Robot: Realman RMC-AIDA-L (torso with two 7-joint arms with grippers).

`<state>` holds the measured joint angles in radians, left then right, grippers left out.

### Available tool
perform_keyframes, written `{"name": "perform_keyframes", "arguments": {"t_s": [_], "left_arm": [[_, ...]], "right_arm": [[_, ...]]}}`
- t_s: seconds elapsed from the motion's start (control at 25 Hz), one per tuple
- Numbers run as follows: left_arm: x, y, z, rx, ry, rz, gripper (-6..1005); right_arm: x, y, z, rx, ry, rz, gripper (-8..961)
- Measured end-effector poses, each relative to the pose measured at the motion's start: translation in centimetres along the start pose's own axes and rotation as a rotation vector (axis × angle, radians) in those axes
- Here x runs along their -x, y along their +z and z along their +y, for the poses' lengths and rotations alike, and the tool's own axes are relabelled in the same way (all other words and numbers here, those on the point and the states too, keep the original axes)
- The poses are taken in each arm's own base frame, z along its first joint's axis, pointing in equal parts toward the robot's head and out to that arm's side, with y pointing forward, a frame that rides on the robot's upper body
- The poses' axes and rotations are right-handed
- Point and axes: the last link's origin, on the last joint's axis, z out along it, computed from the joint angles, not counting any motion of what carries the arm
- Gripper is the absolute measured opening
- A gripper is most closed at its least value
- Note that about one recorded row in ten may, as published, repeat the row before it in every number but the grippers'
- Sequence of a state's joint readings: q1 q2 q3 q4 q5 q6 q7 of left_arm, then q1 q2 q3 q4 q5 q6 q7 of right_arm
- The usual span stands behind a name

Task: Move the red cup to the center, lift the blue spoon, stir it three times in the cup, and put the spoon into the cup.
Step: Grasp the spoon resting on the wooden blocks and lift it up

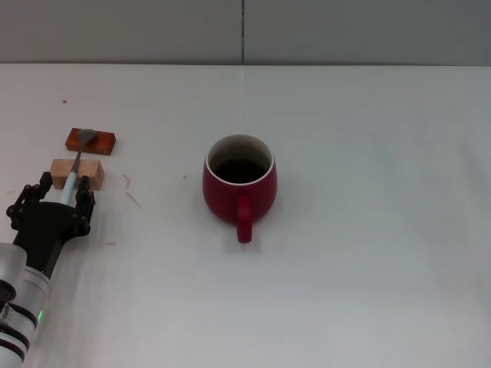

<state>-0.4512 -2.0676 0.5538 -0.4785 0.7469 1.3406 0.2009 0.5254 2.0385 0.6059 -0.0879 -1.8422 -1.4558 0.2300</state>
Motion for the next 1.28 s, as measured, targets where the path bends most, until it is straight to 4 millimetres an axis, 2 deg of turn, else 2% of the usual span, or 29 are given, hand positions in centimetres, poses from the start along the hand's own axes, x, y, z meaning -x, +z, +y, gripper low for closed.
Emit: {"name": "perform_keyframes", "arguments": {"t_s": [0.36,1.28], "left_arm": [[0.01,0.04,0.03,0.001,0.002,-0.002,427],[0.13,-0.08,0.13,0.007,0.004,-0.006,400]], "right_arm": [[0.03,0.1,0.07,0.001,0.001,-0.002,560],[0.05,0.08,0.03,0.001,-0.001,-0.003,559]]}}
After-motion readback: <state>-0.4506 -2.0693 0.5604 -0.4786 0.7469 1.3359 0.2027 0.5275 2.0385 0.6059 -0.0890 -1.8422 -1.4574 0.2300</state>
